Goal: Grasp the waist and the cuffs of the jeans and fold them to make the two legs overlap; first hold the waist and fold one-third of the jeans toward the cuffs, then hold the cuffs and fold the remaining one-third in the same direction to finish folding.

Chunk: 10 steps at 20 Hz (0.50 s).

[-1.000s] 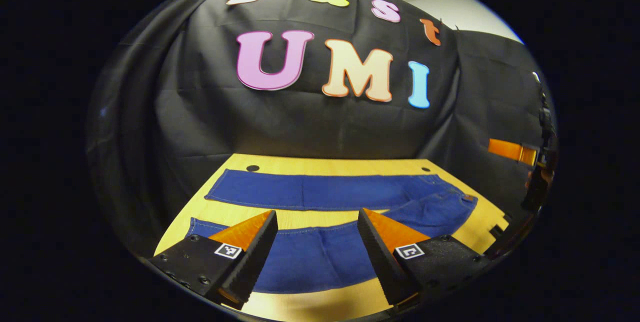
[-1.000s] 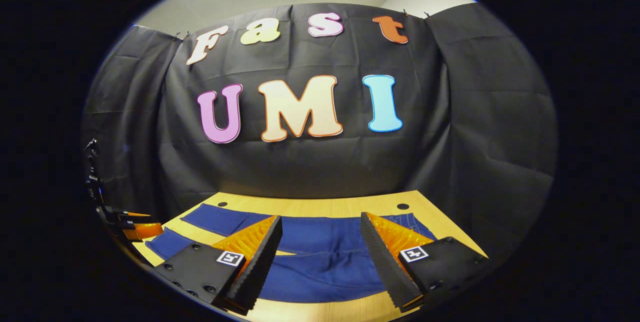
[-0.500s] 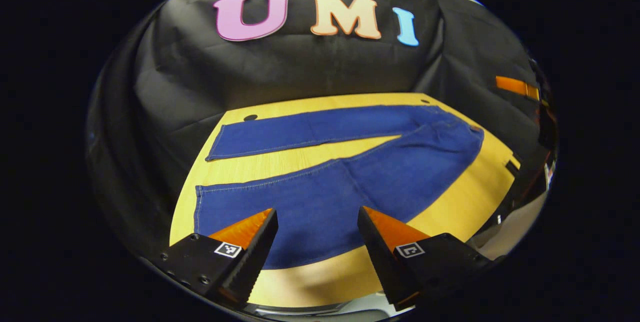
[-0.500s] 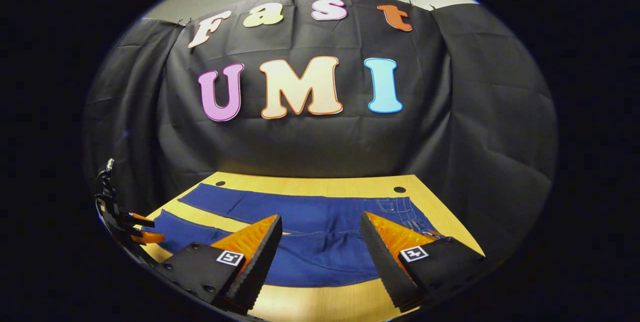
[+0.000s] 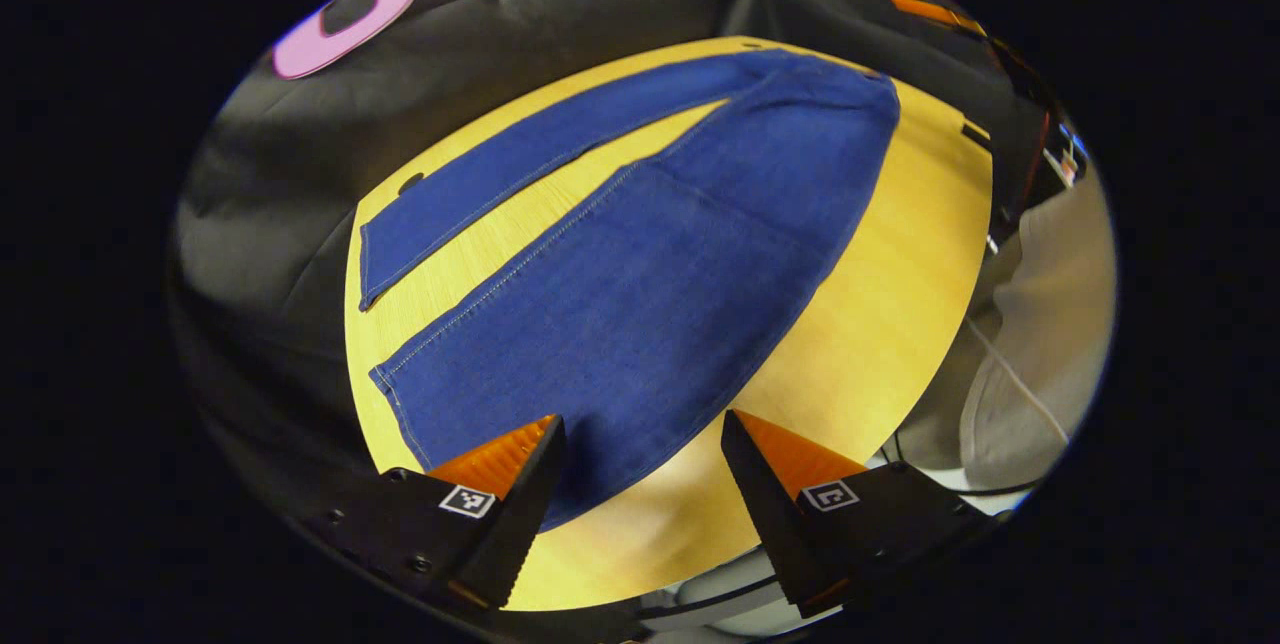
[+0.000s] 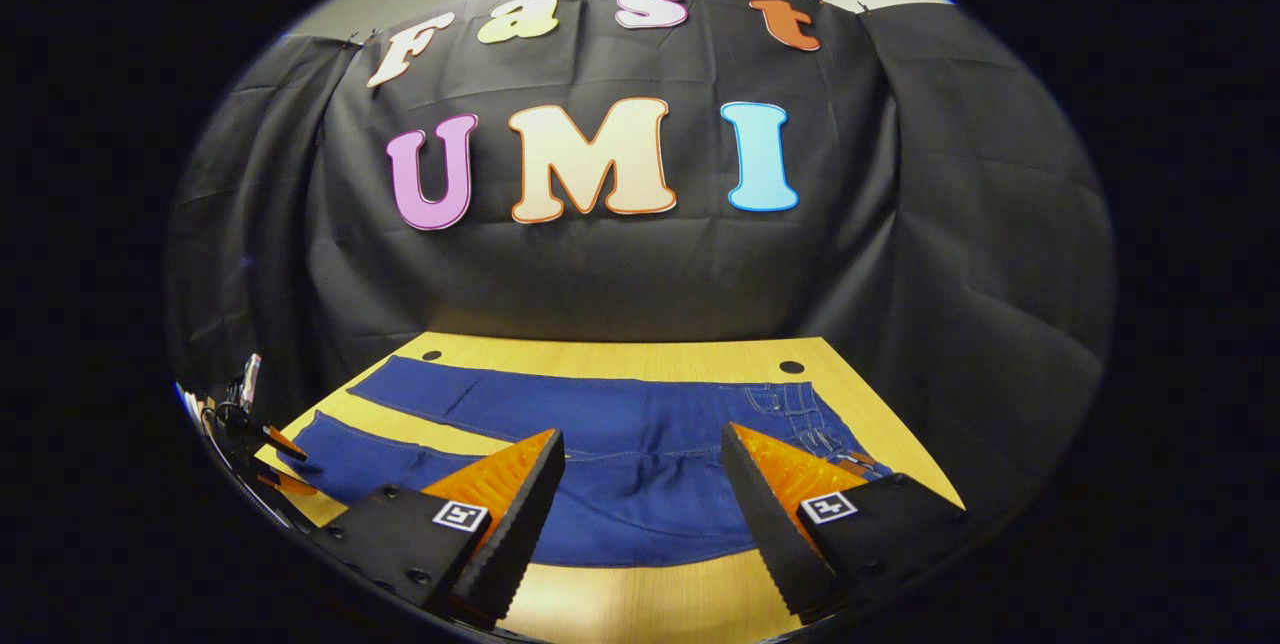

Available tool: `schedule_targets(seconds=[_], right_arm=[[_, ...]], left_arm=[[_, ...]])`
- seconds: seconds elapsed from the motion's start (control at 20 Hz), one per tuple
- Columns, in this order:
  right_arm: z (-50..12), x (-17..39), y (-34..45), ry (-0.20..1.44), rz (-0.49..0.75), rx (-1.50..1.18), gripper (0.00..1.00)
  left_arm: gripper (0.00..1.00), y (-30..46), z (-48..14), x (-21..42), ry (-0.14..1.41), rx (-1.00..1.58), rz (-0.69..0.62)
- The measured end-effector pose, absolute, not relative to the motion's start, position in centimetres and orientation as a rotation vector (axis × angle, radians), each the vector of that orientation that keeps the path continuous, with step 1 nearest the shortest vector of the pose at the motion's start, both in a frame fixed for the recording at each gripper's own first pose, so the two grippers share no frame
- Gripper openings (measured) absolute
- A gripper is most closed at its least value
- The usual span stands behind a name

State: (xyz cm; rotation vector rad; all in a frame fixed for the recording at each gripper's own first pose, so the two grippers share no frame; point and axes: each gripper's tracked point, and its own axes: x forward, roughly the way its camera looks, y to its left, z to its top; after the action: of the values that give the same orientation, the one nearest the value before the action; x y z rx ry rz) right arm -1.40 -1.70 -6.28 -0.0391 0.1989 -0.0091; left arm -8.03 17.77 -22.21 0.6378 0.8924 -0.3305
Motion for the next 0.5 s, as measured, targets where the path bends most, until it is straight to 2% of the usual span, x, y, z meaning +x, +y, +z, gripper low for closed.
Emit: schedule_targets(seconds=[0.5], right_arm=[[-8.1, -1.3, -3.0, 0.259, -0.028, -0.031, 0.97]], left_arm=[[0.92, 19.9, -23.5, -9.4, 1.073, 0.717, -0.415]])
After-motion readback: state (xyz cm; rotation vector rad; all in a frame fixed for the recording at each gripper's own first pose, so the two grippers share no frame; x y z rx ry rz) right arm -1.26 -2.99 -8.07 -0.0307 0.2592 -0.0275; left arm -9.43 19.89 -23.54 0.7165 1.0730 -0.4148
